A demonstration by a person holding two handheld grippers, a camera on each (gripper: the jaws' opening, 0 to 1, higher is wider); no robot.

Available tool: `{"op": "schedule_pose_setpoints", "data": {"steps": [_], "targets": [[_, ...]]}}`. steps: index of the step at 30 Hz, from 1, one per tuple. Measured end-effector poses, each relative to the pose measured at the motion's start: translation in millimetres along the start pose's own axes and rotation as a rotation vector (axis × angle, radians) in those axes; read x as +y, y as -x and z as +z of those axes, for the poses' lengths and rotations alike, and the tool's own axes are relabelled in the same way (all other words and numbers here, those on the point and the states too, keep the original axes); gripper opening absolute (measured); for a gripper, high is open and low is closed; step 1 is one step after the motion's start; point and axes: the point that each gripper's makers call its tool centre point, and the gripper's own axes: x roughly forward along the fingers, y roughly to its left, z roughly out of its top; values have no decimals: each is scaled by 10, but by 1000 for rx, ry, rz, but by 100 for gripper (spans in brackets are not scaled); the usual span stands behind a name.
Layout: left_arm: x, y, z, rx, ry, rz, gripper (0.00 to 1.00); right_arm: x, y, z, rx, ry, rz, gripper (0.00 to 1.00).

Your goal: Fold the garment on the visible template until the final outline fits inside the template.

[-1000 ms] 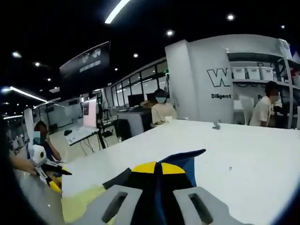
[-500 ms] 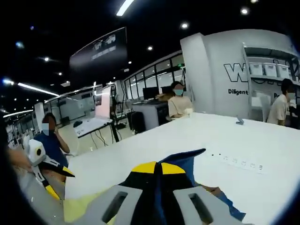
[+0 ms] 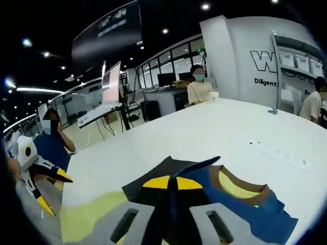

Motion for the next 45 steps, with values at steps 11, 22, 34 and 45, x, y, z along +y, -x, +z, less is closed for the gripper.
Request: {"op": "schedule_pose_setpoints", "data": {"steps": [11, 22, 34, 45], "targets": [[33, 7, -35, 9, 24, 8, 64, 198, -96, -149, 35, -11, 58, 25], [0, -25, -90, 34, 42, -16, 64, -162, 604, -623, 58, -51, -76, 33], [39, -48, -155, 61, 25, -5, 64, -308, 1281, -1057, 118, -32, -153, 35], [-40, -64, -173, 53, 78, -49, 65, -269, 1860, -1355, 150, -38, -201, 35]]}}
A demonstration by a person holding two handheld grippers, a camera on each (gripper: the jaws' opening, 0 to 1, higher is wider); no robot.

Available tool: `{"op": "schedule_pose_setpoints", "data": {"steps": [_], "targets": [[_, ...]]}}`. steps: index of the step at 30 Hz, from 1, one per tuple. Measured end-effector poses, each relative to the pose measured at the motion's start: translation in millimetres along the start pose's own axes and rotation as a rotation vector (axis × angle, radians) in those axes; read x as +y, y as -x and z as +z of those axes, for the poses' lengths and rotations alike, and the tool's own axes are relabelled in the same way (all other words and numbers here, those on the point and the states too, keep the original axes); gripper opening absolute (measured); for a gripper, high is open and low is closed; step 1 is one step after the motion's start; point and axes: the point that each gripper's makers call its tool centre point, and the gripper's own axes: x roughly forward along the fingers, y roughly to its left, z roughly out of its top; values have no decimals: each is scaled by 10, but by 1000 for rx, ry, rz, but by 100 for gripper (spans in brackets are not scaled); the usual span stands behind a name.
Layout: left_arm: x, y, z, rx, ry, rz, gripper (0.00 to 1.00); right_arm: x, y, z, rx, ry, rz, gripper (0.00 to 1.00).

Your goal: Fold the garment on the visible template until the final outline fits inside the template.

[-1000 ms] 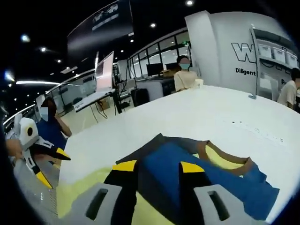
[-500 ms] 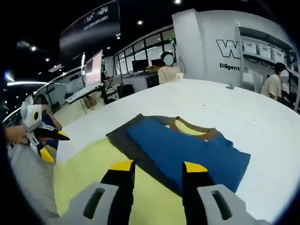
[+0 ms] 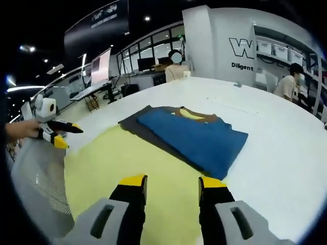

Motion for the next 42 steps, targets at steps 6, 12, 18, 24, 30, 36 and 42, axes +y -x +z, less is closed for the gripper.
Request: {"op": "schedule_pose_setpoints", "data": {"steps": [6, 12, 18, 24, 30, 36, 42], "targets": [[-149, -32, -47, 33, -17, -55, 63, 58, 291, -188, 25, -8, -18, 35], [-277, -52, -160, 104, -69, -87, 62, 165, 616, -508, 61, -39, 32, 32], [-39, 10, -335, 209, -133, 28, 59, 233, 844, -698, 77, -52, 51, 32], [-138, -5, -445, 253, -143, -35, 54, 281, 992, -873, 90, -76, 58, 28], [-267, 80, -544, 349, -129, -59, 48, 494, 1158, -967, 120, -79, 102, 28], [-281, 246, -630, 443, -65, -16, 38, 484, 1185, -1086, 152, -107, 88, 25], [-263, 280, -721, 501, -78, 12, 34, 570, 1164, -1250, 202, -122, 124, 20]]}}
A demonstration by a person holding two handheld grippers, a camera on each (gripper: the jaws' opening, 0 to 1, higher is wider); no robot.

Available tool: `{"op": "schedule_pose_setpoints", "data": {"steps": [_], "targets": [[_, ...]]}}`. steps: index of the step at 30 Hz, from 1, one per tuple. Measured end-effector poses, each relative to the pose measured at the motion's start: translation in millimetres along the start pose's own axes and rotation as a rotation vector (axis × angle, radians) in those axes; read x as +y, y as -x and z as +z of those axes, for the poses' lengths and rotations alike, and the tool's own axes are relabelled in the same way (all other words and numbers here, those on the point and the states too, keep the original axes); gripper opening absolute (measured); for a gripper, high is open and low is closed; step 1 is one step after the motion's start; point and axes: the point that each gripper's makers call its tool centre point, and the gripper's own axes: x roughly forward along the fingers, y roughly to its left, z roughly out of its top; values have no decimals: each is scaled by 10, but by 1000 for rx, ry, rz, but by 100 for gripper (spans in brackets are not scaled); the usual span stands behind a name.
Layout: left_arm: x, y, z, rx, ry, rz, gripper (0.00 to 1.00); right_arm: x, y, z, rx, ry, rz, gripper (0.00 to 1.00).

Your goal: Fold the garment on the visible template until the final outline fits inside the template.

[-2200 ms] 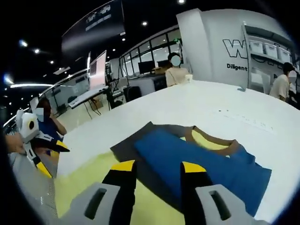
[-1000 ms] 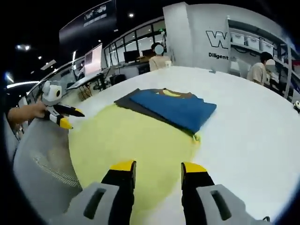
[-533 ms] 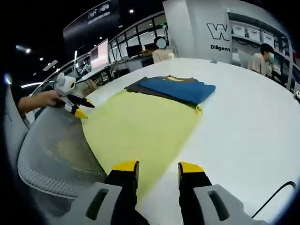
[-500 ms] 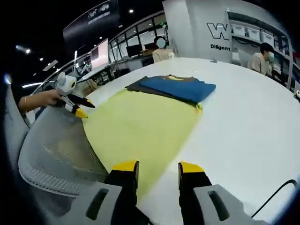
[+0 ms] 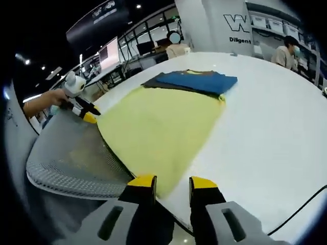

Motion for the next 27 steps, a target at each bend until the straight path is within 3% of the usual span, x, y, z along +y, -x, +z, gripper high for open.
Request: {"op": "schedule_pose_setpoints", "data": {"steps": [1, 8, 11, 19, 27], "targets": [[14, -2, 37, -21, -15, 9, 32, 6, -8, -7, 2, 5, 3, 19], [33, 6, 12, -18, 25, 28, 27, 114, -63, -25, 44, 12, 30, 17], [69, 1, 2, -11, 1, 64, 21, 47, -92, -28, 53, 16, 19, 16], [140, 26, -3, -12, 15, 88, 16, 45, -31, -94, 97, 4, 21, 15], [193, 14, 3, -20, 22, 121, 12, 38, -115, -74, 107, 19, 24, 1]]}}
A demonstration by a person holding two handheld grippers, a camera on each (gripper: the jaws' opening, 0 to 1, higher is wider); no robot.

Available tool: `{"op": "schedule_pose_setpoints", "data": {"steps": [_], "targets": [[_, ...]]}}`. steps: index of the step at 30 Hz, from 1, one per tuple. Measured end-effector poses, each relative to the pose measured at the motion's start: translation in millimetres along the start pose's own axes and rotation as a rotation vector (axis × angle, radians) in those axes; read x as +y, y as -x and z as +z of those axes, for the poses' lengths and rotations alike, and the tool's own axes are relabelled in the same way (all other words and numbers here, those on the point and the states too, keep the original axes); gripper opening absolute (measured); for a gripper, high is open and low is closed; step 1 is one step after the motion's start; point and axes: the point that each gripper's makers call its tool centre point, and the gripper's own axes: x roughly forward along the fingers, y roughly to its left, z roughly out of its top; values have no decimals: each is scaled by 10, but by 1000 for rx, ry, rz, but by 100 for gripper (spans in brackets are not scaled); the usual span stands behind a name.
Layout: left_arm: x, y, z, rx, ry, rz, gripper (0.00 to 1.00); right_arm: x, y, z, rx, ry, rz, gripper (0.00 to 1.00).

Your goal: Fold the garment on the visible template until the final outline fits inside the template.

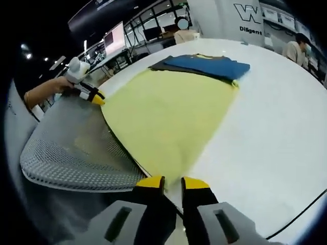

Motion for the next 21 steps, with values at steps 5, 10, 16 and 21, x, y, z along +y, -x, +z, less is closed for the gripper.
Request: {"op": "schedule_pose_setpoints", "data": {"steps": [5, 10, 16, 21], "targets": [[-60, -23, 14, -4, -31, -19, 4, -5, -2, -10, -11, -7, 18, 0], [-94, 23, 58, -26, 31, -53, 2, 164, 112, 164, -79, -60, 87, 0], [-117, 173, 93, -54, 84, -84, 2, 187, 260, 198, -100, -90, 91, 0], [-195, 273, -39, 5, 101, -116, 2, 292, 376, 189, -118, -125, 110, 0]]}}
